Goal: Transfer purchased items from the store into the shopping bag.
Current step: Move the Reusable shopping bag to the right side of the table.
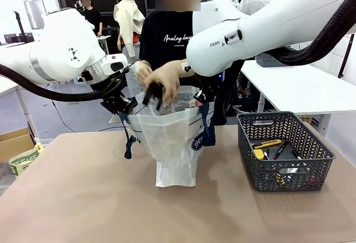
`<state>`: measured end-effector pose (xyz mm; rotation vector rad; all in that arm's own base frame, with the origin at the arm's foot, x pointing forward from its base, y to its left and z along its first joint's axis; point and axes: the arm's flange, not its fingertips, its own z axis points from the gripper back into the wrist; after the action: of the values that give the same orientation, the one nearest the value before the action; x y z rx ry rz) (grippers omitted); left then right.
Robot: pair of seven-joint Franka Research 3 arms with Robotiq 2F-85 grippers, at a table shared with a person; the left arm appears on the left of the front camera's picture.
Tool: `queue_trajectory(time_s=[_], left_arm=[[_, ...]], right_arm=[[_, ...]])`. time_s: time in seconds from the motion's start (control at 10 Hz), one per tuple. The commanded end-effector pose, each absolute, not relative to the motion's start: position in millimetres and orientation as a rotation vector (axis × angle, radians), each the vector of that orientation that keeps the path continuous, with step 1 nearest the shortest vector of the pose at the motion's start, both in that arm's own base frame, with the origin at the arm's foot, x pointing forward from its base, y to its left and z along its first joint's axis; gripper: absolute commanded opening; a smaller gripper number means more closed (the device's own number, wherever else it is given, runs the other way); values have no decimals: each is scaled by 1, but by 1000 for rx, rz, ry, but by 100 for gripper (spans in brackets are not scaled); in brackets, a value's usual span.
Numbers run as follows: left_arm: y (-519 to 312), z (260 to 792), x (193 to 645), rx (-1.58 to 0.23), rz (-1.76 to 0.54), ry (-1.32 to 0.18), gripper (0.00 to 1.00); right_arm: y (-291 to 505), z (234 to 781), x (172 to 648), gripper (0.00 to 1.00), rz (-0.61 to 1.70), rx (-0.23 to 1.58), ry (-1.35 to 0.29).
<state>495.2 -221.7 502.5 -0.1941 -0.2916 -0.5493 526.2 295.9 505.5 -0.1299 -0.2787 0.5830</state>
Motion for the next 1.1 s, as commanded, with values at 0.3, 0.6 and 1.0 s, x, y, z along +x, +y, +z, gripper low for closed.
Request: queue_trajectory(time_s=[0.3, 0.6, 1.0], left_arm=[[-221, 503, 495, -186, -536, -293, 0], [-221, 503, 495, -186, -536, -293, 0], [-221, 503, 495, -186, -536, -293, 0]], right_arm=[[295, 505, 527, 0, 579, -130, -278], [295, 505, 527, 0, 579, -130, -278], [295, 505, 527, 0, 579, -130, -278]])
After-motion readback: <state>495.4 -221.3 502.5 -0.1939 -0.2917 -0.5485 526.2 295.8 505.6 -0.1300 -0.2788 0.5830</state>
